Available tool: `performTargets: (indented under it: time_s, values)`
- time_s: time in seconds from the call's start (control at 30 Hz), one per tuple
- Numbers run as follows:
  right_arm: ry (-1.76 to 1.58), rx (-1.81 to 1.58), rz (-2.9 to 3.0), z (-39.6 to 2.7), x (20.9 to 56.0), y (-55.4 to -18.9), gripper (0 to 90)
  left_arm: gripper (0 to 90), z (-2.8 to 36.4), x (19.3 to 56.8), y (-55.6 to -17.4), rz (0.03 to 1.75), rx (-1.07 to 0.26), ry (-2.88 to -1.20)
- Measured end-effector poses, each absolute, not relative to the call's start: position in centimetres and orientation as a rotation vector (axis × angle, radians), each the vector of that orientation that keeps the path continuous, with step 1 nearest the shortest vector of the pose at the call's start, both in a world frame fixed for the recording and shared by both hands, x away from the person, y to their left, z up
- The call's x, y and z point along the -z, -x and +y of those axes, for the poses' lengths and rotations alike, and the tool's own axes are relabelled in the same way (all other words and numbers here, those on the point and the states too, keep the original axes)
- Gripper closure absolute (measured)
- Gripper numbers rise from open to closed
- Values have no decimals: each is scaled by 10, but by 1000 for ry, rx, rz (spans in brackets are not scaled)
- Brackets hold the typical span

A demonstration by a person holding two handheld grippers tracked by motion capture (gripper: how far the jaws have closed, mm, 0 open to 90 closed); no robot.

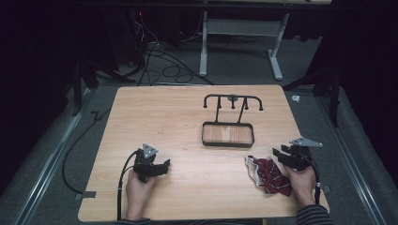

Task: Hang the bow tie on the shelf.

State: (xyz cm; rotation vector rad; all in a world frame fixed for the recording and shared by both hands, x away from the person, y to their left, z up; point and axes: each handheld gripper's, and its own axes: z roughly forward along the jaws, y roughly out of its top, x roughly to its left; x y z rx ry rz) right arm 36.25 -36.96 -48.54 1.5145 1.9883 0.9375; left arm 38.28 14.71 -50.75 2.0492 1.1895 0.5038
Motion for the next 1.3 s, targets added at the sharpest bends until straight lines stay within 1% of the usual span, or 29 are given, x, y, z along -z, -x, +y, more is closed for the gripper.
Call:
performTargets:
  time_s: [0.13, 0.37, 0.83, 1.17, 1.3]
  values:
    - [-1456, -978, 2014, -364, 473, -356, 592, 219, 147, 507, -383, 1190, -504, -2049]
    - [-1399, -1031, 2087, -351, 467, -351, 629, 219, 147, 507, -383, 1189, -503, -2050]
    - [-1305, -1051, 2220, -319, 468, -353, 640, 219, 147, 507, -383, 1189, -503, -2050]
    - [-1285, -1037, 2272, -306, 471, -359, 645, 219, 147, 507, -383, 1190, -504, -2049]
    - [-1283, -1010, 2300, -300, 475, -363, 673, 219, 147, 507, -383, 1189, -503, -2050]
